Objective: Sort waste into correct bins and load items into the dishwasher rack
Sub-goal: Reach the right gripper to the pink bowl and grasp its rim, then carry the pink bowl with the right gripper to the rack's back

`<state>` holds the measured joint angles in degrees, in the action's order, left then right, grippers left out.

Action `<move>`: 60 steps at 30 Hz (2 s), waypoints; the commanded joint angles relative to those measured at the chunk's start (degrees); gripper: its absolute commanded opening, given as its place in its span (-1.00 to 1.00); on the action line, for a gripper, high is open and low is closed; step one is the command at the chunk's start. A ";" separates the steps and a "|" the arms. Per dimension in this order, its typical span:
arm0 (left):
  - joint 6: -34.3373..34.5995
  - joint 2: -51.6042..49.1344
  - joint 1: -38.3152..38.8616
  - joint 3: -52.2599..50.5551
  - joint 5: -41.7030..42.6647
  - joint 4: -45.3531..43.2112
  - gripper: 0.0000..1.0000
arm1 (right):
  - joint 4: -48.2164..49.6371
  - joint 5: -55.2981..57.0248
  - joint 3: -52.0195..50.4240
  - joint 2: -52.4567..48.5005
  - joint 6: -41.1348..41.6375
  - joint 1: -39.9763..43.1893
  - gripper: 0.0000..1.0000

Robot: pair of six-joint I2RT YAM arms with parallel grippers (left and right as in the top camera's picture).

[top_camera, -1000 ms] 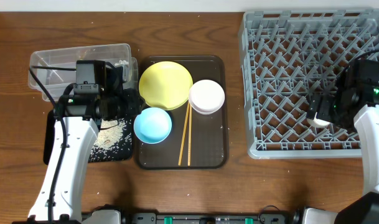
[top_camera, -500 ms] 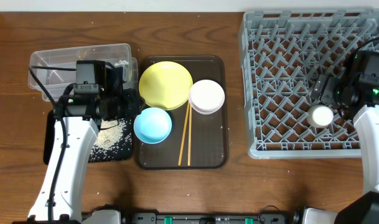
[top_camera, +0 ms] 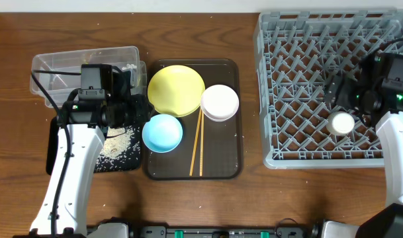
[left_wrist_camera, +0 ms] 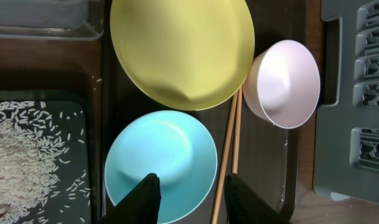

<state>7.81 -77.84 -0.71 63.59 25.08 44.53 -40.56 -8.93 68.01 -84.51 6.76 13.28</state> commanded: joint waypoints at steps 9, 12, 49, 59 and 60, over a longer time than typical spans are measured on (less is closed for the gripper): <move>-0.52 0.37 -0.17 0.48 -0.57 0.02 -0.26 | -1.25 -5.05 7.80 0.63 -7.15 -21.86 0.98; -0.52 0.37 -0.17 0.48 -1.40 0.22 -0.26 | 0.63 -5.01 7.80 0.63 -7.26 -28.06 0.98; 1.75 0.37 -0.22 0.39 -14.97 2.62 0.20 | 14.14 7.63 7.76 -30.14 9.09 -41.00 -0.51; 9.18 0.37 -1.01 0.39 -28.04 3.65 0.26 | 12.50 15.67 11.08 -24.09 7.23 -39.04 -0.98; 10.69 0.37 -1.60 0.39 -29.09 3.69 0.28 | 12.24 16.81 11.98 -22.53 5.99 -38.62 -0.98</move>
<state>14.13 -77.84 -1.02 63.59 2.22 47.86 -28.10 1.54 76.31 -112.81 15.22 -26.89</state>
